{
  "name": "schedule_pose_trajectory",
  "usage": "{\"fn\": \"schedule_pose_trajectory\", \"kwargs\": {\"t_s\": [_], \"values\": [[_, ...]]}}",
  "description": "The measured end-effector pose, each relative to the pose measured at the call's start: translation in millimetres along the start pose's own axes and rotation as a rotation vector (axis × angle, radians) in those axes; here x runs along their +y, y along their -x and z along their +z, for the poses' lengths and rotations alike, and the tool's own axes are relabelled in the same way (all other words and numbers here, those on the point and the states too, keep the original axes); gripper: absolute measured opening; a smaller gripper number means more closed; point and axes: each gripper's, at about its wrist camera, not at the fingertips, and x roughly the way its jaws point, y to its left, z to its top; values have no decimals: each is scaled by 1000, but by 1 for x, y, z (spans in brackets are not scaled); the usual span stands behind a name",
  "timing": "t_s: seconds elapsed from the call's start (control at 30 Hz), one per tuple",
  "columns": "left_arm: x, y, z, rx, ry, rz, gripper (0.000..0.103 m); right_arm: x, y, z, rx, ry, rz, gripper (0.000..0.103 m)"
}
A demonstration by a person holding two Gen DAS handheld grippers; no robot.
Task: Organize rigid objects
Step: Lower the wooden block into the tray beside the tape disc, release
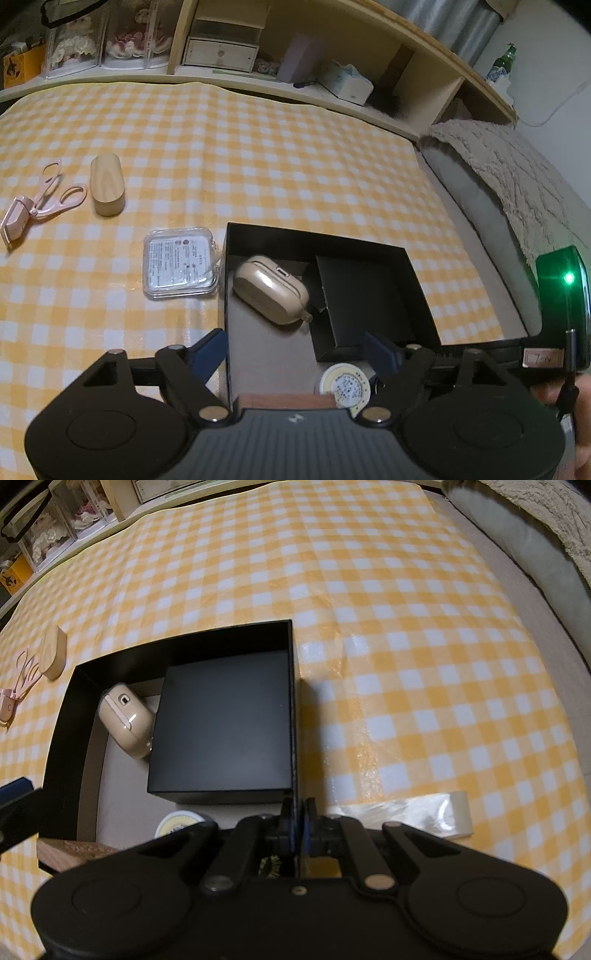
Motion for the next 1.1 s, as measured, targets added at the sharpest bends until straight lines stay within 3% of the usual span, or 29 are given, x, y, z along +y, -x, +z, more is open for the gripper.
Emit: {"fn": "schedule_pose_trajectory", "kwargs": {"t_s": [0.23,0.37,0.57,0.67,0.77,1.1], "values": [[-3,6,-2,78,-92,-8,78,0,0,0,-1,-1,0,5],[-6,12,-11,166,-179,-36,56,0,0,0,0,-1,1,5],[-6,13,-16,225,-170,-83,36,0,0,0,0,0,0,6],[-10,12,-17,227,-184,-72,26,0,0,0,-1,-1,1,6],[-9,6,-18,241,-175,-78,25,0,0,0,0,-1,1,6],[-2,-13,-3,154,-133,4,25,0,0,0,0,0,1,6]]}}
